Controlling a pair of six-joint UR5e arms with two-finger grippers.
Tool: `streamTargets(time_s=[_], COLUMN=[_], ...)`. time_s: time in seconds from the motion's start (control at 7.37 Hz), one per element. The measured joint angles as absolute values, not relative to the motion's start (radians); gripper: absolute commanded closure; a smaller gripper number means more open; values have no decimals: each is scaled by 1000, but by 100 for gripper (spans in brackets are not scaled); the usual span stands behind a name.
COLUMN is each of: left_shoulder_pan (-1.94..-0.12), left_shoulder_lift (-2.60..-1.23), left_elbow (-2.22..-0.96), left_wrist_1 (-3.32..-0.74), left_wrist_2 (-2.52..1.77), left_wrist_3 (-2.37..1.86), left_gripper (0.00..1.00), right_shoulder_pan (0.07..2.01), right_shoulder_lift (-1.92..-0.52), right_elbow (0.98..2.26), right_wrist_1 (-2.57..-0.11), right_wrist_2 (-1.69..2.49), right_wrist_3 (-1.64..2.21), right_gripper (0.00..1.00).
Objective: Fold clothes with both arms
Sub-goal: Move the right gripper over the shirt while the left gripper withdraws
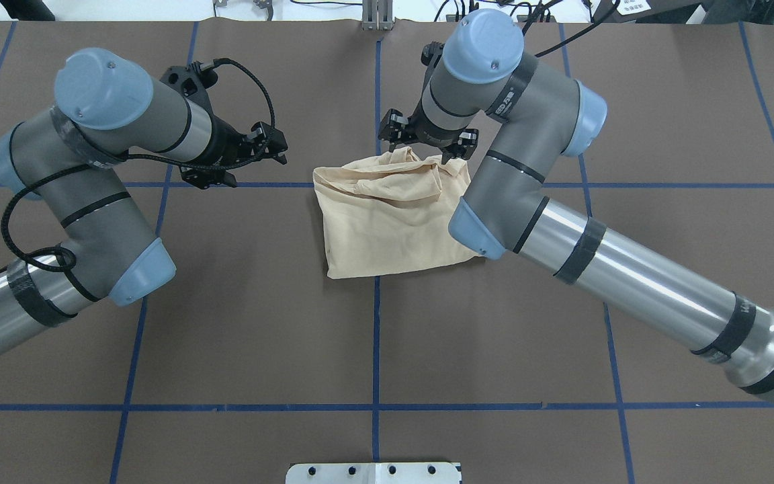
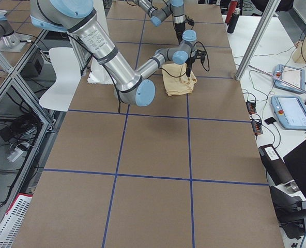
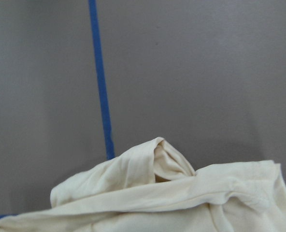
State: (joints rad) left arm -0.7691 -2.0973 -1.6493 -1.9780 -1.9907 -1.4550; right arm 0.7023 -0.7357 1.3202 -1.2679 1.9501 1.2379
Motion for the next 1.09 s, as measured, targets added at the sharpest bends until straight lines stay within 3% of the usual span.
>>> streamTargets(time_s=[0.54,1.09], left_shoulder_pan=[-796,-800], left_shoulder_lift=[-2044,-2042], left_elbow=[-1678,-1683], left_wrist_1=[-1902,-1899], left_wrist_2=[-1984,-1985], left_wrist_3=[-1377,-1378], left_gripper=[1,1], right_shoulder_pan=[537,518], right_shoulder_lift=[-691,-643], right_elbow=[1314,1244], right_wrist_1=[-1367,-1385], right_wrist_2=[1734,1686], right_wrist_3=[979,930], right_gripper=[0,0])
